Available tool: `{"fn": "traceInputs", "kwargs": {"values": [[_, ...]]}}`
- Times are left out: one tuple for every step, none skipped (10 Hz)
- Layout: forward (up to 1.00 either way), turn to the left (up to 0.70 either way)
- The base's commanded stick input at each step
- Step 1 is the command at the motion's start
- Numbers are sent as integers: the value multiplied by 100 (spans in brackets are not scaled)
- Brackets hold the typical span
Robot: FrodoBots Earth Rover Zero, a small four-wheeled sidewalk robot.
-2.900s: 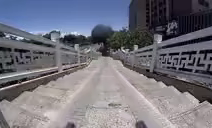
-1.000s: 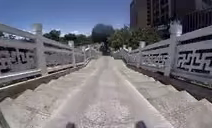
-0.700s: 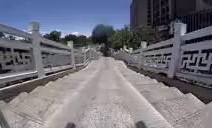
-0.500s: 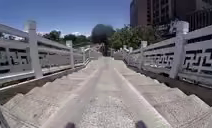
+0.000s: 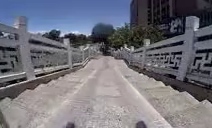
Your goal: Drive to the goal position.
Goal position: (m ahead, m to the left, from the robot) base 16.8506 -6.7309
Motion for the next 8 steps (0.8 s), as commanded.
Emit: {"fn": "traceInputs", "kwargs": {"values": [[70,0],[70,0],[70,0],[70,0],[70,0],[70,0],[70,0],[70,0]]}}
